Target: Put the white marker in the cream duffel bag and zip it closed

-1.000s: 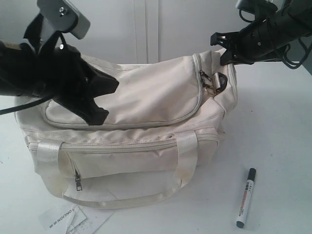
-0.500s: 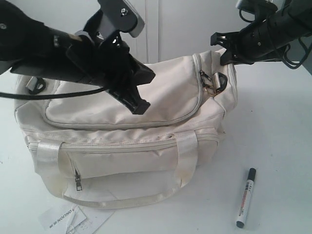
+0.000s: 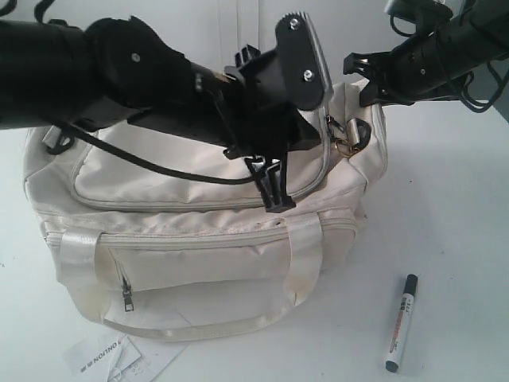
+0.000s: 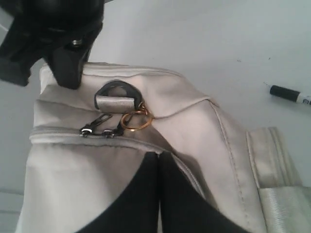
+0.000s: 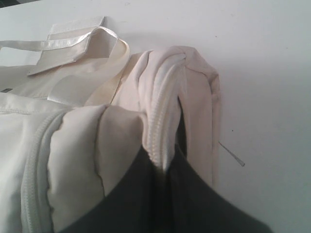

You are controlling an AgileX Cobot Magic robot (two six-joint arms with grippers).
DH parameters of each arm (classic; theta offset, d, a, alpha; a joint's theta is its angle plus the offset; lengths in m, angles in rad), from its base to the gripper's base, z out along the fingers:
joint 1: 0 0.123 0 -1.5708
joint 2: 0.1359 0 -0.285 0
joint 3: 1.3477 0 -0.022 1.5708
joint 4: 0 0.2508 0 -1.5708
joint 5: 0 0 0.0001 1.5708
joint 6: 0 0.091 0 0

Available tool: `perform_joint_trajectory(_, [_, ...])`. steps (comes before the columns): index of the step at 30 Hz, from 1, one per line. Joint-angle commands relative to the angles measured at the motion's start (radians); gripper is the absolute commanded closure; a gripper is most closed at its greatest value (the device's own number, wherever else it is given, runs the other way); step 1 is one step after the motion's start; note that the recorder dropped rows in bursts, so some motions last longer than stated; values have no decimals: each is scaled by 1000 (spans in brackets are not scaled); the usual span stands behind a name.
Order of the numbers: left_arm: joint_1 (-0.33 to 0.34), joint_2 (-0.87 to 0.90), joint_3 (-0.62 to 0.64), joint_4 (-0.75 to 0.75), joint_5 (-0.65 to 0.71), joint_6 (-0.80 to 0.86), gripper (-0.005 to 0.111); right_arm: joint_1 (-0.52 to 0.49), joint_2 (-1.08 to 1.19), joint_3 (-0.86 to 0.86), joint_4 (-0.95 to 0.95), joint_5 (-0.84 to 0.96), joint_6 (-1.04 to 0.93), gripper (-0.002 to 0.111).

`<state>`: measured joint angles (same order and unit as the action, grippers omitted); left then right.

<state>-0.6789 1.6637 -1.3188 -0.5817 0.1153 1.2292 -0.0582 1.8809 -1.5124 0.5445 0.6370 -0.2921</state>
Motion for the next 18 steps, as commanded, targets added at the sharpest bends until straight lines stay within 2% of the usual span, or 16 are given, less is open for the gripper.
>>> perform_joint_trajectory(1, [-22, 41, -44, -12, -12, 146, 107, -1, 0, -2, 2, -17, -1, 108])
perform_joint_trajectory(5, [-32, 72, -61, -12, -16, 294, 103, -1, 0, -2, 2, -17, -1, 108])
perform_joint_trajectory(10, [-44, 100, -68, -12, -38, 489, 72, -1, 0, -2, 2, -17, -1, 108])
perform_joint_trajectory(12, [-44, 114, -68, -12, -70, 544, 64, -1, 0, -2, 2, -17, -1, 108])
perform_joint_trajectory(18, [-44, 144, -68, -12, -152, 558, 64, -1, 0, -2, 2, -17, -1, 108])
